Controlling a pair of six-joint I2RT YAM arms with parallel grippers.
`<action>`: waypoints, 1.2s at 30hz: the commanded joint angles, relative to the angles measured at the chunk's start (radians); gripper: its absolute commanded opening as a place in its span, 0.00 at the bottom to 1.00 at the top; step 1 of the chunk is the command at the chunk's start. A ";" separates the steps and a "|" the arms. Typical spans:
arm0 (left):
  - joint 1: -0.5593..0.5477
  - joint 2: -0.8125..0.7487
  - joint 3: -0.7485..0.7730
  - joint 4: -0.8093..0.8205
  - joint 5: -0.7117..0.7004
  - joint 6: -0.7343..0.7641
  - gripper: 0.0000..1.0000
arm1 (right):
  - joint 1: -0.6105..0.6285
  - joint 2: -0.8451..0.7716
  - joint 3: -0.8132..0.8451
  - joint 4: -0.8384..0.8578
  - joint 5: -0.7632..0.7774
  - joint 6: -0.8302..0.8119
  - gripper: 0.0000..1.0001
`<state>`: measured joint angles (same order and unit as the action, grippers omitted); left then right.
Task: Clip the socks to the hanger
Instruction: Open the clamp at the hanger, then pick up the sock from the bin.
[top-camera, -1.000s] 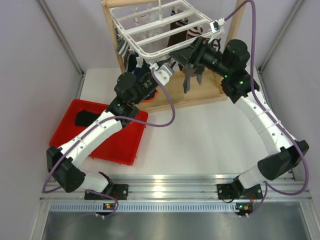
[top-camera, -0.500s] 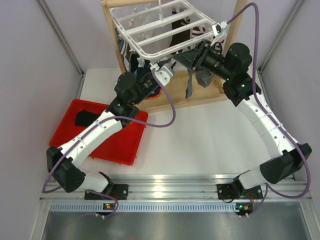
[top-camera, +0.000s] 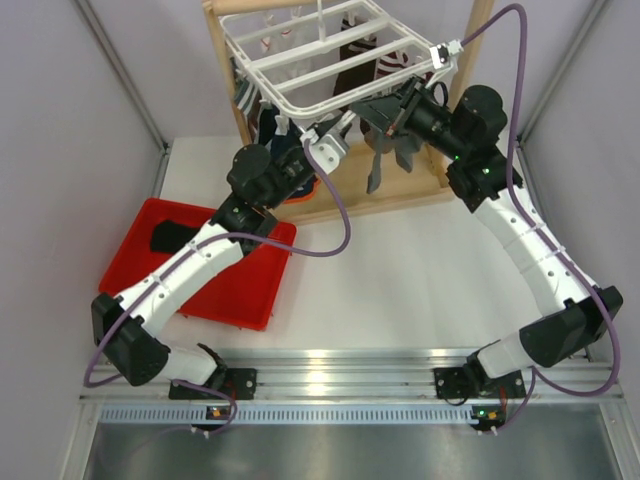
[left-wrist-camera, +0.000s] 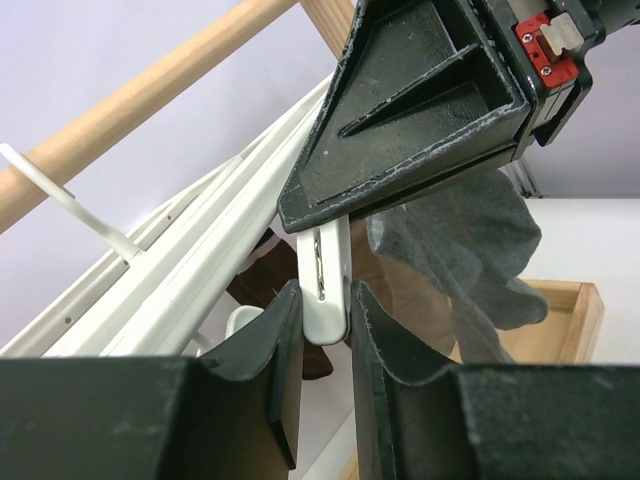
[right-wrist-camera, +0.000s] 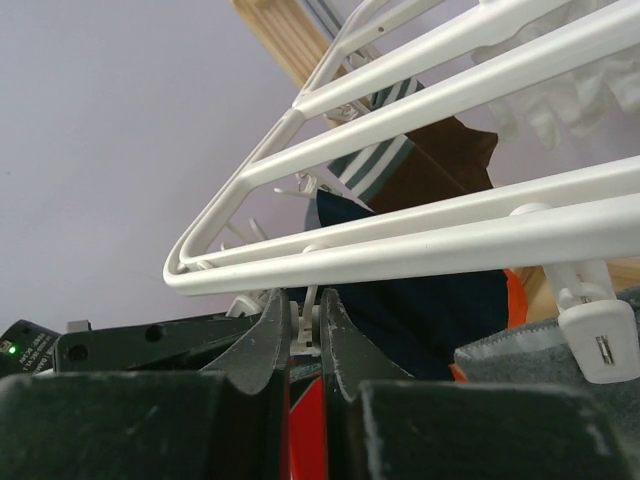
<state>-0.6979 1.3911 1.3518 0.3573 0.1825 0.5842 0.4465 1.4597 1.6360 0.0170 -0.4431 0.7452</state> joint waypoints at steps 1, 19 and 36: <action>-0.017 -0.038 0.000 0.003 0.058 0.011 0.00 | -0.008 -0.006 0.005 0.070 -0.011 0.005 0.01; 0.231 -0.329 0.027 -0.665 0.281 -0.497 0.64 | -0.034 -0.010 -0.034 0.110 -0.054 -0.023 0.00; 0.956 -0.175 -0.177 -1.040 0.359 -0.118 0.37 | -0.054 0.017 -0.016 0.055 -0.068 -0.067 0.00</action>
<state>0.2539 1.1877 1.2148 -0.6651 0.5915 0.3279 0.4080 1.4673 1.5986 0.0631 -0.4976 0.6991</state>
